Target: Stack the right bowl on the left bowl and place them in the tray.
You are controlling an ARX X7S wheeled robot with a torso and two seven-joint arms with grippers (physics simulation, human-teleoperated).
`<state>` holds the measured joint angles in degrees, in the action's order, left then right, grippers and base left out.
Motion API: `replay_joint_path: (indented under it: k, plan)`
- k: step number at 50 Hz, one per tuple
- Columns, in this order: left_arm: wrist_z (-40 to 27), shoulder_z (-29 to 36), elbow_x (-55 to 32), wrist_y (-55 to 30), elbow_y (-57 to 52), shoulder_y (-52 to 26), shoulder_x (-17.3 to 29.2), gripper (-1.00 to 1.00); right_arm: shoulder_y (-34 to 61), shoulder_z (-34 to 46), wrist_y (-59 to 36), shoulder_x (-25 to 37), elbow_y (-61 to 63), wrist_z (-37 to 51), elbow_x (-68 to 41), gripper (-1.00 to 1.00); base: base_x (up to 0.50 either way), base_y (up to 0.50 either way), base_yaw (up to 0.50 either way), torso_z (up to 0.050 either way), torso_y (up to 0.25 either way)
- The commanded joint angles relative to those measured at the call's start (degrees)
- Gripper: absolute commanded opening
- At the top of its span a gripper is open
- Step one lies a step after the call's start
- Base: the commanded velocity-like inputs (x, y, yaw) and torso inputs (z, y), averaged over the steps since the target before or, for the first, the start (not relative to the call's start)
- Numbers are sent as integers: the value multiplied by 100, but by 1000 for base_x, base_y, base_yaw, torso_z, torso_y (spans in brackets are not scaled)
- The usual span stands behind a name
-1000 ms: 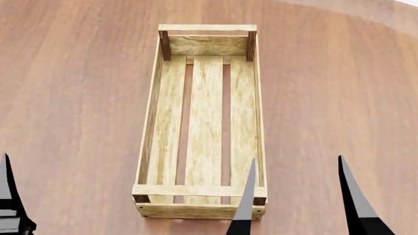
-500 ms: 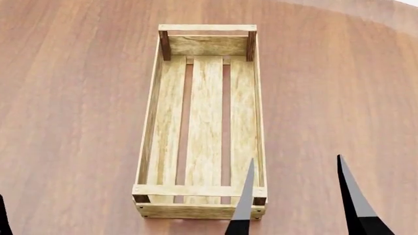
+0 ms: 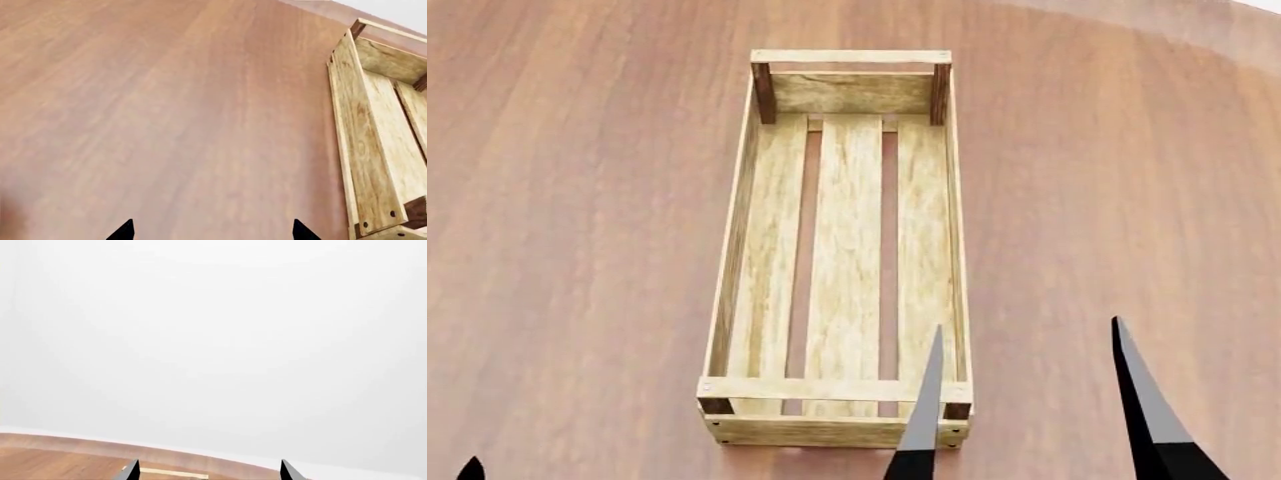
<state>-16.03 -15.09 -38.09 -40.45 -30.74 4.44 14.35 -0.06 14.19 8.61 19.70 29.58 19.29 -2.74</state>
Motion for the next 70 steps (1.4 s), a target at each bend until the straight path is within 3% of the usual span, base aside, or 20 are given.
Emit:
replay_joint_path:
  k: [1,33,70]
  plan:
    - [108,-147,116,125,440,-5,-146,100,-6,-107,40,-84,-21,-96,117,100,0,0,0,0,0]
    - [183,65,200,346,1185,63,-278,100,5,-41,42,-34,-65,-45,110,100,0,0,0,0,0]
    - [-203,-139,-271,39,1025,334,-358,100,24,29,46,26,-126,27,174,100,0,0,0,0,0]
